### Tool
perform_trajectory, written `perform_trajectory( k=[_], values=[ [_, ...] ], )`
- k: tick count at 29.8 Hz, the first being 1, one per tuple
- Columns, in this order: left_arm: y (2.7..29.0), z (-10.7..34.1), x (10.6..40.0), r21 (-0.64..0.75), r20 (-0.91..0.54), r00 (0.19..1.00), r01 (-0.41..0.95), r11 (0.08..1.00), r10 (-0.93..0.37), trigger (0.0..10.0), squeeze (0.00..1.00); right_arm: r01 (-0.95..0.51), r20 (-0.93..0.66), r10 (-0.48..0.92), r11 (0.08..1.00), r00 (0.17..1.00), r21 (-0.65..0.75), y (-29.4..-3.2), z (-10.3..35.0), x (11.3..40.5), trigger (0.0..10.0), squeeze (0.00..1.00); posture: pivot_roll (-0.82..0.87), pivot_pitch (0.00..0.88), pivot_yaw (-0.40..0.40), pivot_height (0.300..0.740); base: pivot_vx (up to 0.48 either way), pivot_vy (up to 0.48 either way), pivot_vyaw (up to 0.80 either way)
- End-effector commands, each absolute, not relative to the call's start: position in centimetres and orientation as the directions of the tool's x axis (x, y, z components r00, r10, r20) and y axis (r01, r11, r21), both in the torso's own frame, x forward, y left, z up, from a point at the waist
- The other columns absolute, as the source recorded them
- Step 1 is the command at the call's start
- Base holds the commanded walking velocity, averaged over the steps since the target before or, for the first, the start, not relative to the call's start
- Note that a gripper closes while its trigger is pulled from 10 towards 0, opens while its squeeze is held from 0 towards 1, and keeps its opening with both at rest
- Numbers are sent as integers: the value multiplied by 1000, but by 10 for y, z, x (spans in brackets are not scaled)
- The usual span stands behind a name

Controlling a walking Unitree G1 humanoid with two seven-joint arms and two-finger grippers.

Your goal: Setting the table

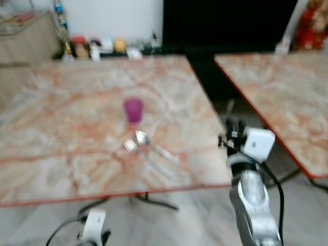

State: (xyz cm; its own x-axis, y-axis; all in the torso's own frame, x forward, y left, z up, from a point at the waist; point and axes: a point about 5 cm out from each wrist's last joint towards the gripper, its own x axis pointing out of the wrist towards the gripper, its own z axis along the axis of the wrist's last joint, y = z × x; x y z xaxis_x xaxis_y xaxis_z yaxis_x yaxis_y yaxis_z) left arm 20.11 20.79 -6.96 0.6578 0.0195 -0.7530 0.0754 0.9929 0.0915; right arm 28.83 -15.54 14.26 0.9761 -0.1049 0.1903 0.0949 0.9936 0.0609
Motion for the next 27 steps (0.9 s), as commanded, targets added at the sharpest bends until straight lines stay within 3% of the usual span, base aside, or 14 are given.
perform_trajectory(
  k=[1, 8, 17, 27],
  values=[
    [201, -72, 200, 71, -760, 650, 79, 994, 3, 10000, 0, 117, 174, -125, 992, 977, 53, -163, 140, 287, 10000, 0, -38, 0, 8, 740, 0, 322, 0],
    [200, -72, 200, 72, -759, 651, 84, 994, 0, 10000, 0, 107, 177, -114, 993, 978, 52, -162, 140, 288, 10000, 0, -36, 0, 6, 740, 0, 0, 0],
    [200, -72, 200, 73, -758, 652, 88, 993, -2, 10000, 0, 86, 184, -93, 995, 979, 45, -160, 142, 288, 10000, 0, -38, 0, 9, 740, 0, 0, 677],
    [199, -71, 201, 71, -758, 652, 91, 993, -6, 10000, 0, 59, 96, -59, 998, 994, 6, -164, 131, 291, 10000, 0, -39, 0, 10, 740, 0, 0, 0]
  ],
)
